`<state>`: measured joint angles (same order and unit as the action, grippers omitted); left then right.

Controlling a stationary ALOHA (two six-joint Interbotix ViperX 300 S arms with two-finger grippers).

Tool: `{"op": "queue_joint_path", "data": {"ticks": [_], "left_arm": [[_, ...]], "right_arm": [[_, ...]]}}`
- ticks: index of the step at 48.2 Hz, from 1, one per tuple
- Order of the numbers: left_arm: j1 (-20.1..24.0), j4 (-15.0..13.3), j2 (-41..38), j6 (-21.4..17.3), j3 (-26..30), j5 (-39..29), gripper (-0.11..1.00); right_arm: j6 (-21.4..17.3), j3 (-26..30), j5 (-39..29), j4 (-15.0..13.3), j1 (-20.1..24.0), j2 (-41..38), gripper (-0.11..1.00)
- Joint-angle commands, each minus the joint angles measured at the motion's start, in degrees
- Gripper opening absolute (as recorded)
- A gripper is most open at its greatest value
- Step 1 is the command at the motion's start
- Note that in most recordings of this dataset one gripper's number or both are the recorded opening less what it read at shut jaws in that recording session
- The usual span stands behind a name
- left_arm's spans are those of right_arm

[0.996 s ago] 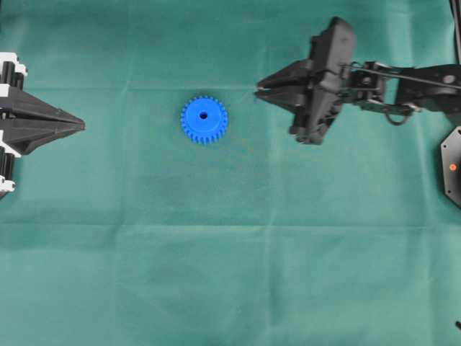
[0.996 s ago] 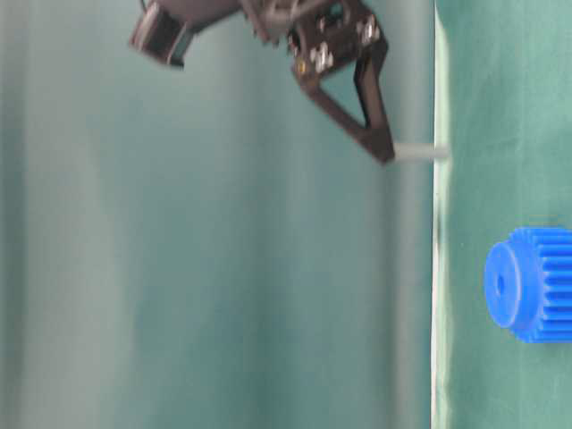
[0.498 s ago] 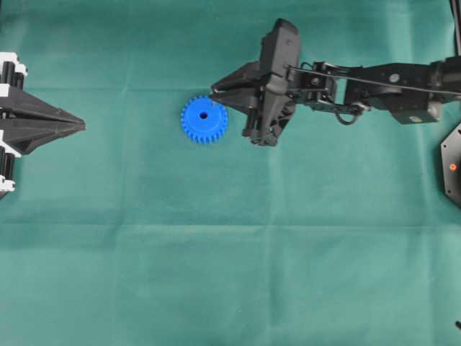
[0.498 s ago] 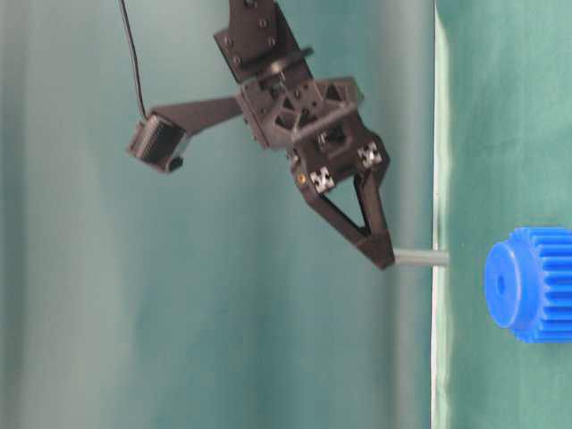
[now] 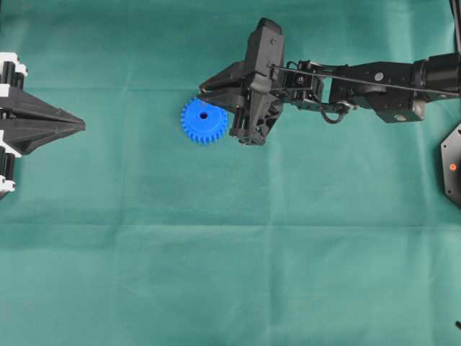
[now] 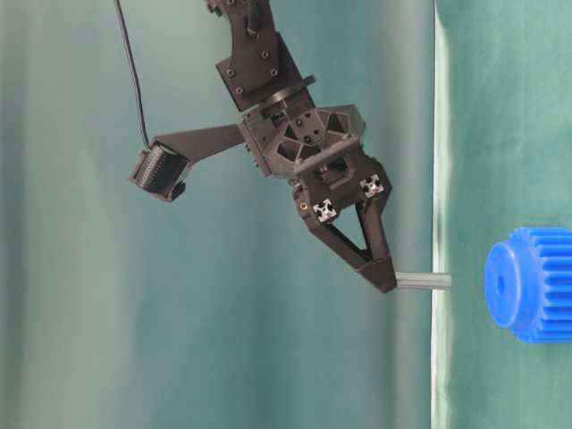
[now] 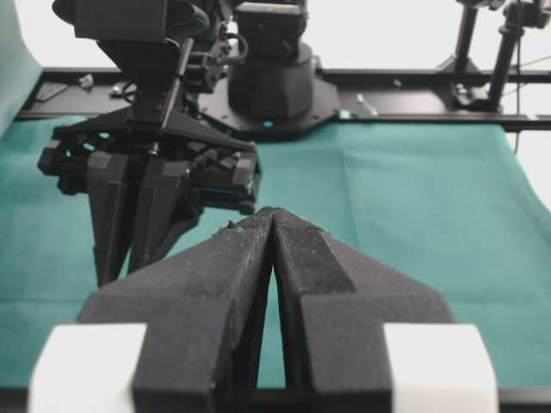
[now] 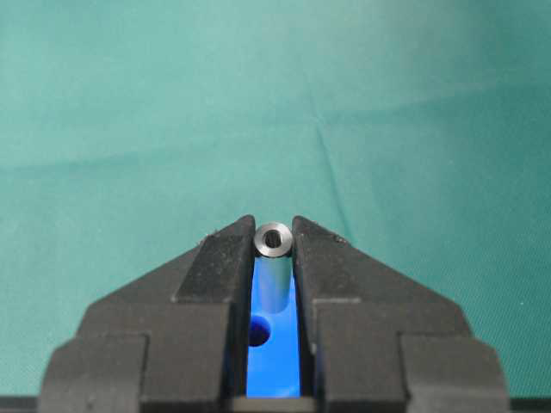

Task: Insert the shaft placed at a random location into the center hole of the medium gear at another random location.
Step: 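Align and lower the shaft into the gear's center hole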

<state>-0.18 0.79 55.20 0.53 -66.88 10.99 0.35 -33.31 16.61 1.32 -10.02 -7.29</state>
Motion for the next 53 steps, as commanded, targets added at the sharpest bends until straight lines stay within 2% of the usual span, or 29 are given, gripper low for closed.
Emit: {"op": "queue_joint_path", "data": {"ticks": [1, 35, 53], "left_arm": [[0.09, 0.18, -0.44, 0.09, 1.32, 0.26, 0.00], [0.09, 0.18, -0.44, 0.09, 1.32, 0.09, 0.00], [0.09, 0.18, -0.44, 0.09, 1.32, 0.18, 0.00]], "right_arm": [[0.44, 1.49, -0.18, 0.18, 0.09, 0.79, 0.14], [0.09, 2.20, 0.62, 1.41, 0.35, -5.89, 0.14], [0.09, 1.67, 0.79, 1.67, 0.26, -5.10, 0.14]]}}
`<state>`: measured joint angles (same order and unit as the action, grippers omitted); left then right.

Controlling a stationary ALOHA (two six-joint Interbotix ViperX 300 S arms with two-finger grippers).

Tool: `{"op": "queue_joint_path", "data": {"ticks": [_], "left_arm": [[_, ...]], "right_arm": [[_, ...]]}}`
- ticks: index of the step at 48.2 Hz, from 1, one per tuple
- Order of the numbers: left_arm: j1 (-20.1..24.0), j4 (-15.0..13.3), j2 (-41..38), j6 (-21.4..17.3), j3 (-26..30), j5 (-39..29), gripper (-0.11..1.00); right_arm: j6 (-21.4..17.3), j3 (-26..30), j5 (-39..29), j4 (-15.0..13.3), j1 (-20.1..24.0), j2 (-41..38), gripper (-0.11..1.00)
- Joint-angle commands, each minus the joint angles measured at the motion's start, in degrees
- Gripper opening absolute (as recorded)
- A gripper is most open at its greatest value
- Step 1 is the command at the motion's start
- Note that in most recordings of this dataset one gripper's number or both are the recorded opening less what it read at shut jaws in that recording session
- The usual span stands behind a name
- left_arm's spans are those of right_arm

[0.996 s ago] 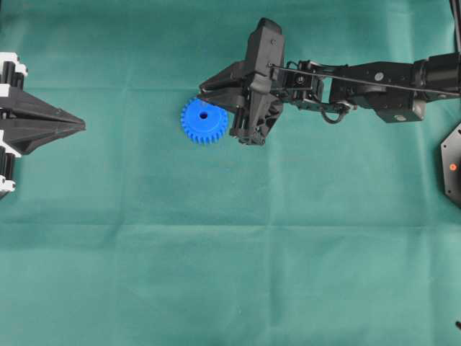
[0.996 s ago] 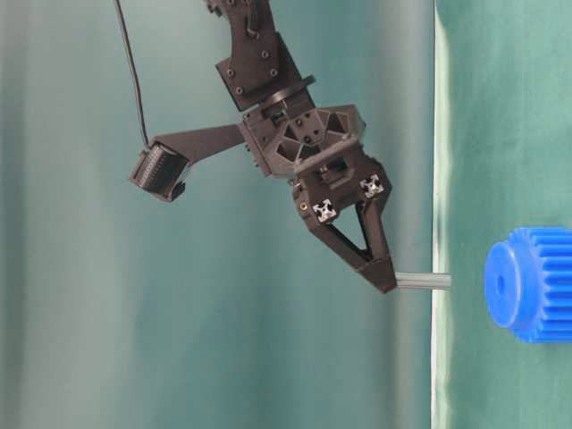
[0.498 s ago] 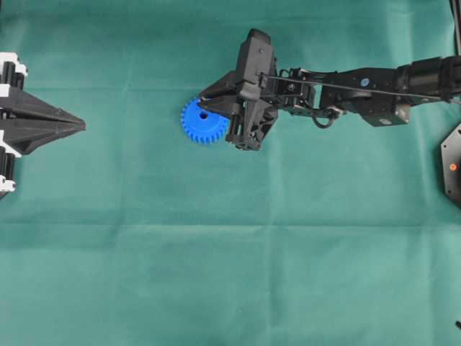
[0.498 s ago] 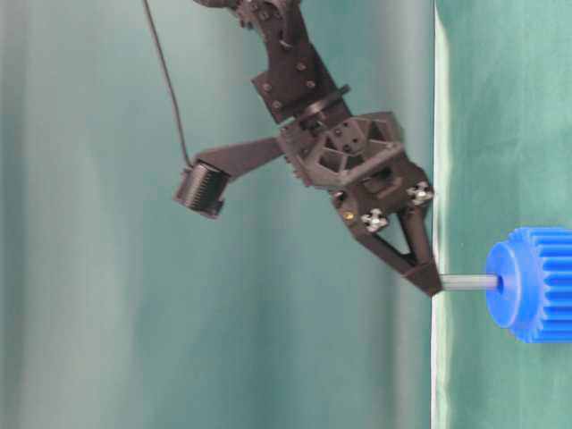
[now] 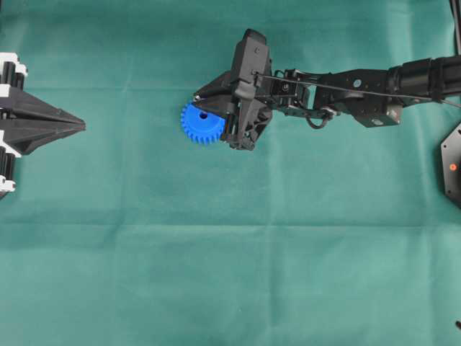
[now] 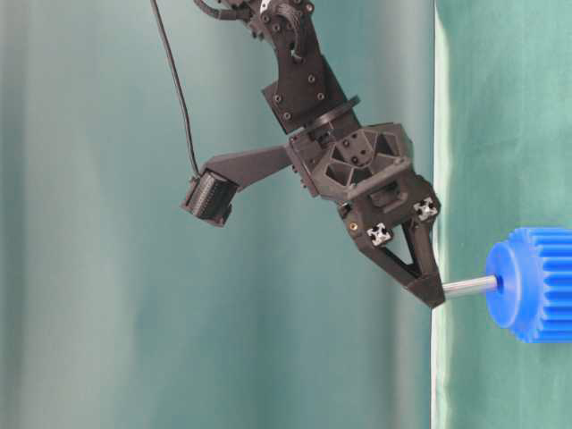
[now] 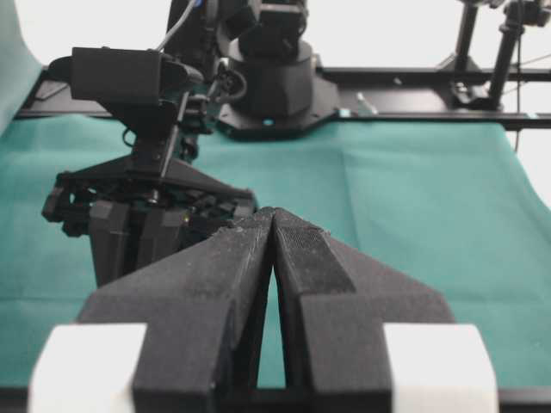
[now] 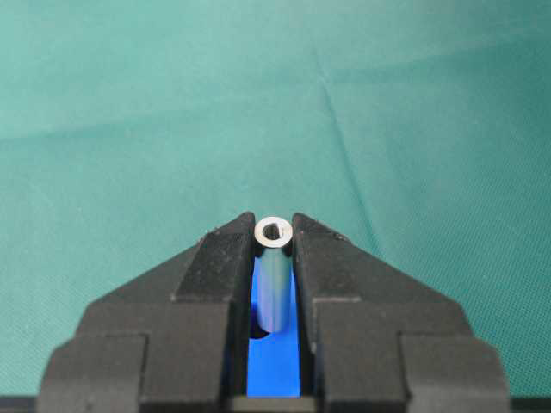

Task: Insert the shaft placed at a random location into the center hole of the medium gear at another random location.
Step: 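Align and lower the shaft into the gear's center hole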

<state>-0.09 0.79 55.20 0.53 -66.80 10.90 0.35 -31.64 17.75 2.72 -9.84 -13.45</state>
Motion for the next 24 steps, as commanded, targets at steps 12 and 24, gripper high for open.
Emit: {"op": "queue_joint_path", "data": {"ticks": [12, 24], "left_arm": [[0.00, 0.18, -0.44, 0.09, 1.23, 0.26, 0.00], [0.09, 0.18, -0.35, 0.09, 1.23, 0.26, 0.00]], "right_arm": [[0.18, -0.35, -0.26, 0.00, 0.35, 4.83, 0.14], [0.18, -0.44, 1.41, -0.09, 1.23, 5.45, 0.14]]}}
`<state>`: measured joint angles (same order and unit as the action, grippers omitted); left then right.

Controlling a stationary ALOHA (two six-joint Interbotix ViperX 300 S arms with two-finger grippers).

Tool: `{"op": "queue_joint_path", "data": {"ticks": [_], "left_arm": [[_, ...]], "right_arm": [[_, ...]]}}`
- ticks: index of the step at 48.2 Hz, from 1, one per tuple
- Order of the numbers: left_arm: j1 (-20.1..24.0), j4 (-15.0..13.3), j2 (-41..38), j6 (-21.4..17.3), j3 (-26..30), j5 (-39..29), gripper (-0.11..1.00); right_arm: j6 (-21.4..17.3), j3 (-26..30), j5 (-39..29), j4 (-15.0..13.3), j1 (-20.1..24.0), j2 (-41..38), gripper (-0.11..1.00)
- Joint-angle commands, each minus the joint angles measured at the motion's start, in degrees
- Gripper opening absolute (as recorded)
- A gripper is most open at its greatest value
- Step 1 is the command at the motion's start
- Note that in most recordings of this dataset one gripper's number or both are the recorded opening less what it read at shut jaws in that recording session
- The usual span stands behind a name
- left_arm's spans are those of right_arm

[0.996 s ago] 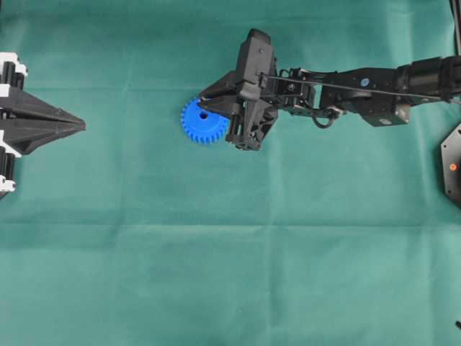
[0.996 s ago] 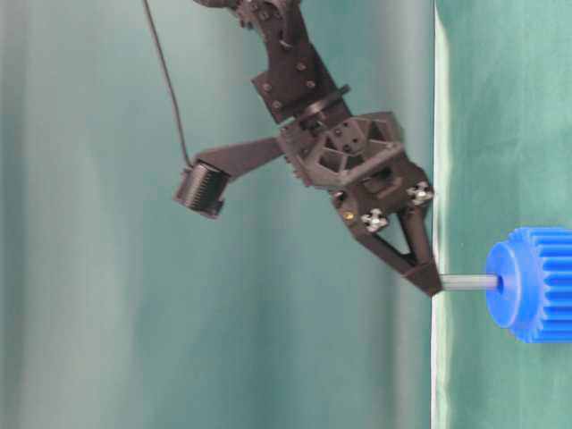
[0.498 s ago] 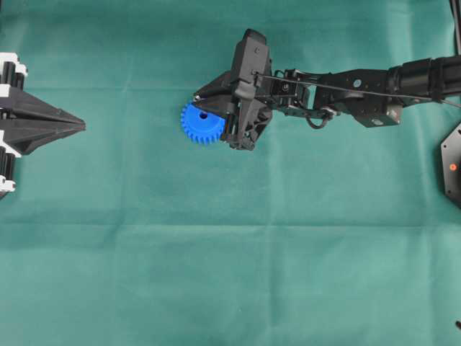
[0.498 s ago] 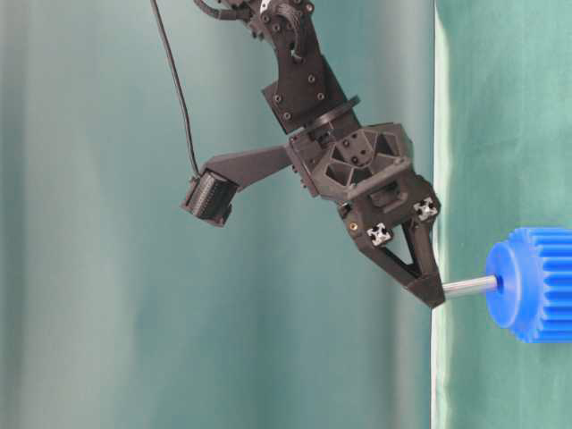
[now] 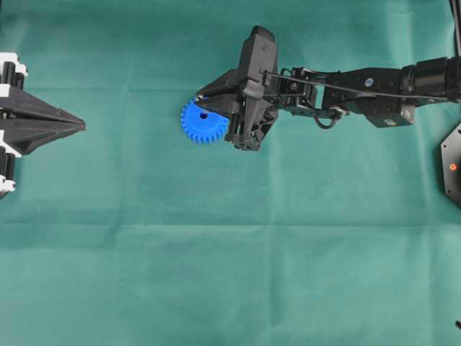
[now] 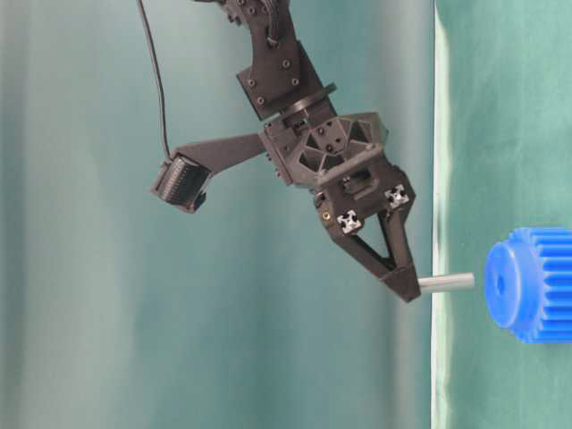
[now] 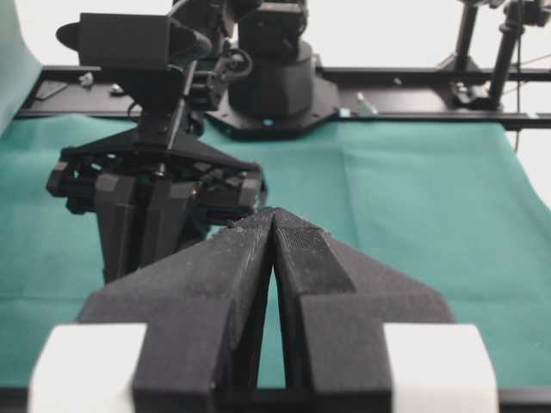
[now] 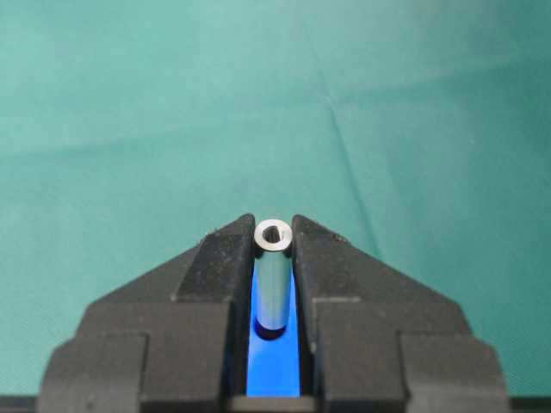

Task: Insert the shaft placed at a random location into the center hole of the medium gear at another random location.
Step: 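Align and lower the shaft into the gear's center hole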

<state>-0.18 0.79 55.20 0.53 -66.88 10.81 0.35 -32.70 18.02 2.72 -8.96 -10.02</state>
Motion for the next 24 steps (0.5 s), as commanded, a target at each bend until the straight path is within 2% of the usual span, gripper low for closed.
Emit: {"op": "queue_joint_path", "data": {"ticks": [1, 24], "left_arm": [[0.09, 0.18, -0.44, 0.09, 1.32, 0.35, 0.00], [0.09, 0.18, -0.44, 0.09, 1.32, 0.35, 0.00]], "right_arm": [[0.26, 0.62, 1.14, -0.09, 0.35, 2.02, 0.14], [0.26, 0.62, 3.69, 0.00, 0.35, -2.20, 0.14]]}}
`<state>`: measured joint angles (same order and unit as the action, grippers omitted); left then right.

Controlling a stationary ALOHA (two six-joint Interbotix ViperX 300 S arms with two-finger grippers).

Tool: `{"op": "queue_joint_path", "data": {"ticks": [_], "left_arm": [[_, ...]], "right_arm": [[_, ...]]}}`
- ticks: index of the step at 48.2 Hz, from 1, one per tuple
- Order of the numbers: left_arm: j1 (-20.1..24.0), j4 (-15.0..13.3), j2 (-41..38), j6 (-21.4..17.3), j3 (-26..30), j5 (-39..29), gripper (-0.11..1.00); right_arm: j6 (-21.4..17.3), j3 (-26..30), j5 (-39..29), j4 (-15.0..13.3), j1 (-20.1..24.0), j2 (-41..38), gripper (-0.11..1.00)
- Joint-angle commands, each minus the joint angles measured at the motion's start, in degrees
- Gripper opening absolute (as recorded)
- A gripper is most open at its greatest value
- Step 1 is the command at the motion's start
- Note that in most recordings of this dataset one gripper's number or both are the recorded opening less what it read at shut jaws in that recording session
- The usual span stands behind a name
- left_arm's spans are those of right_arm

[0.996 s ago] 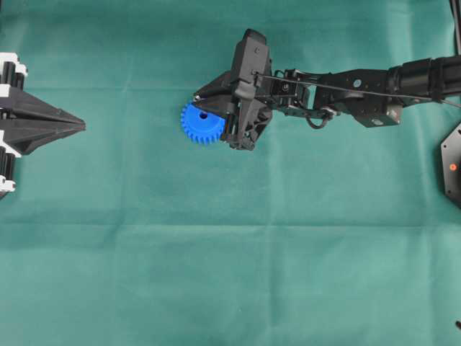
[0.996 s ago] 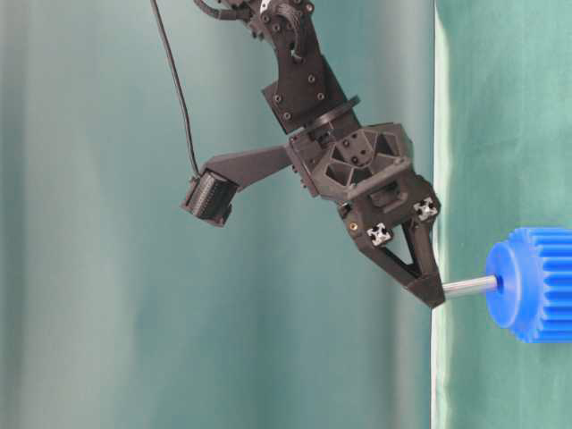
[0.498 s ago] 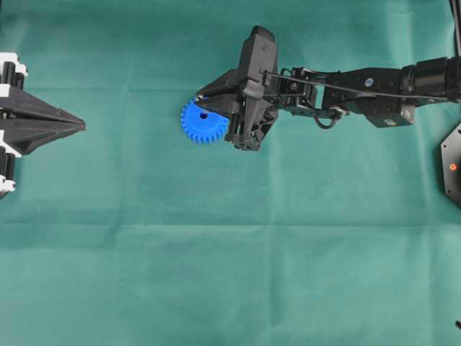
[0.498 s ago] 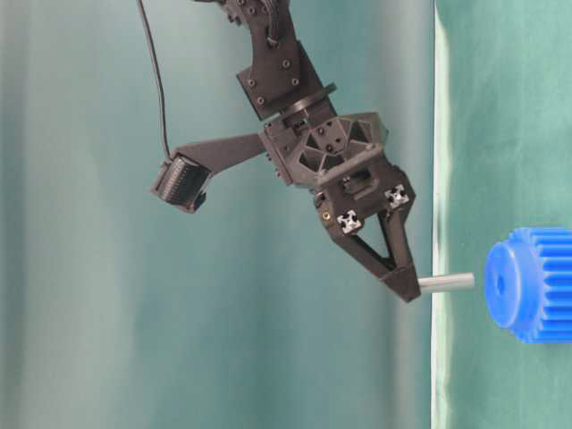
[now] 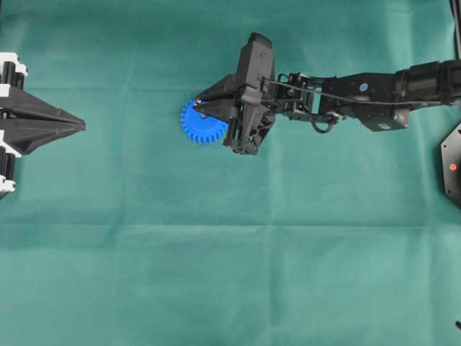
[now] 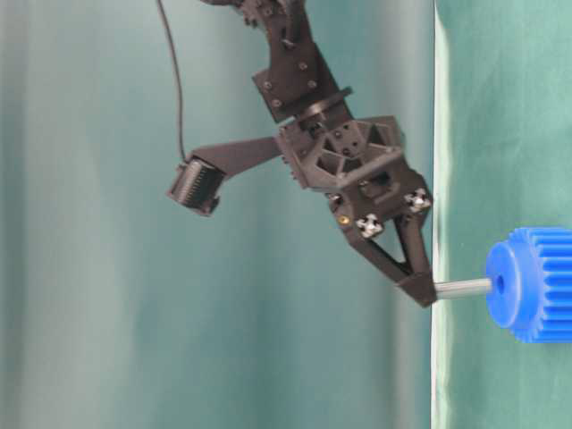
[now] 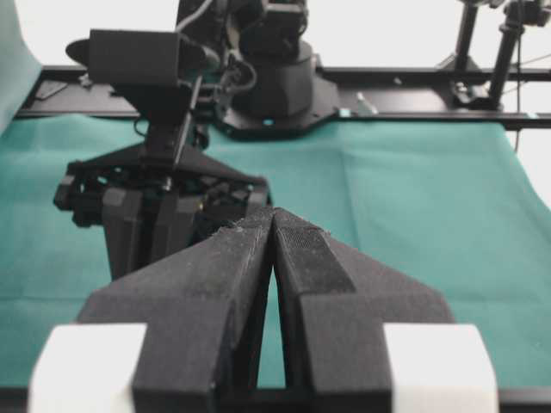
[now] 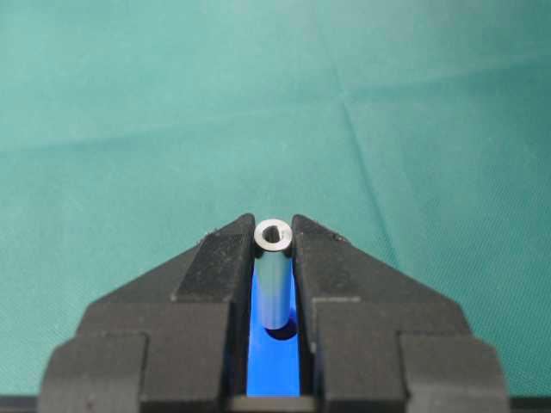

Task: Insert the shaft placed at a random location into the center hole of the medium gear at another random location.
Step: 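Align and lower the shaft into the gear's center hole, then press the shaft down into the gear hole with the right gripper, then open the right gripper and lift it away from the gear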

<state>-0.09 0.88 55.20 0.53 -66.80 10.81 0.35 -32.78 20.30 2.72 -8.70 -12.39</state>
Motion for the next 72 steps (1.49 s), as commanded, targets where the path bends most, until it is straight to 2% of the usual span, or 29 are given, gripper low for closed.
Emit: {"op": "queue_joint_path", "data": {"ticks": [1, 17, 72], "left_arm": [[0.09, 0.00, -0.44, 0.09, 1.23, 0.35, 0.00], [0.09, 0.09, -0.44, 0.09, 1.23, 0.35, 0.00], [0.09, 0.09, -0.44, 0.09, 1.23, 0.35, 0.00]], "right_arm": [[0.26, 0.70, 1.58, 0.18, 0.09, -0.09, 0.14], [0.09, 0.44, 1.93, 1.05, 0.09, -3.25, 0.14], [0.00, -0.18, -0.09, 1.23, 0.62, -3.87, 0.14]]}}
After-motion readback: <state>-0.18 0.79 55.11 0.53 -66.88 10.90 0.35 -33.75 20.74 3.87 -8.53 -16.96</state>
